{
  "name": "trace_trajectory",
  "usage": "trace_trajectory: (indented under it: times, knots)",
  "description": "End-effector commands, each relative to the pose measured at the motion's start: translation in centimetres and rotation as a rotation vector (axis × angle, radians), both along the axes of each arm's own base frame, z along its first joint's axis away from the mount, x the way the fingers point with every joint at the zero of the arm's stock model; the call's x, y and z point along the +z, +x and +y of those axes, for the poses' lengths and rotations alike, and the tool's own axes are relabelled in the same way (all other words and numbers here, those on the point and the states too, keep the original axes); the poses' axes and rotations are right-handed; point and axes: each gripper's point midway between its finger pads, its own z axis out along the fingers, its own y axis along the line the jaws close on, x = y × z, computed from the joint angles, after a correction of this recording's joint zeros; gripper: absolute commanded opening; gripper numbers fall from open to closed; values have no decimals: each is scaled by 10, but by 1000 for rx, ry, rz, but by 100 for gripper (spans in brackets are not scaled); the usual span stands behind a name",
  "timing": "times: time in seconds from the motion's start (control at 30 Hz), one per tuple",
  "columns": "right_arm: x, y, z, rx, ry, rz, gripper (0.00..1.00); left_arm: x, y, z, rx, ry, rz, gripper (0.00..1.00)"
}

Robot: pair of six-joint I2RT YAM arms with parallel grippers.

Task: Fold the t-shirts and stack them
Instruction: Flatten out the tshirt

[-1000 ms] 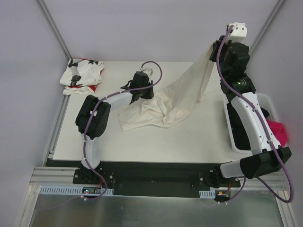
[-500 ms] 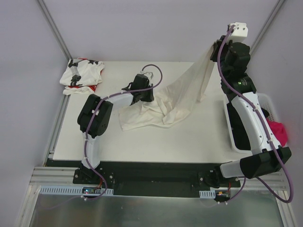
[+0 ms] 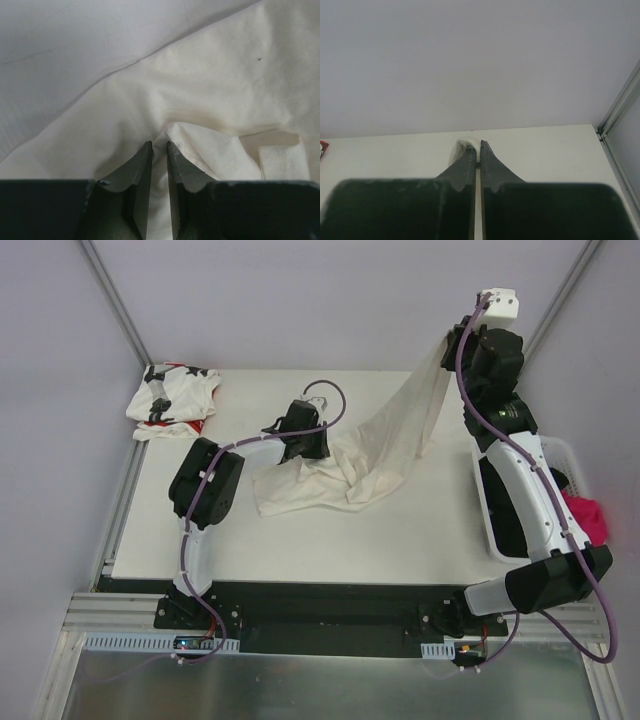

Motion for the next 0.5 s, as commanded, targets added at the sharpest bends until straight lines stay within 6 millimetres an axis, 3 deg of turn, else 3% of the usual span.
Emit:
trace_trajectory:
  times: [0.0,0.17,0.23,0.47]
  knots:
    - [36,0,-3,-1,48,-106,1,17,6,-20,-28,-59,-27,17]
    - [32,3,-2,-3,47,-97,1,16,4,-24,-34,-66,-21,13]
    - [31,4,-2,-4,50,-96,1,15,3,-25,-34,-68,-17,0]
    - [29,7,-1,-2,51,-90,1,16,-5,-33,-56,-76,-9,0]
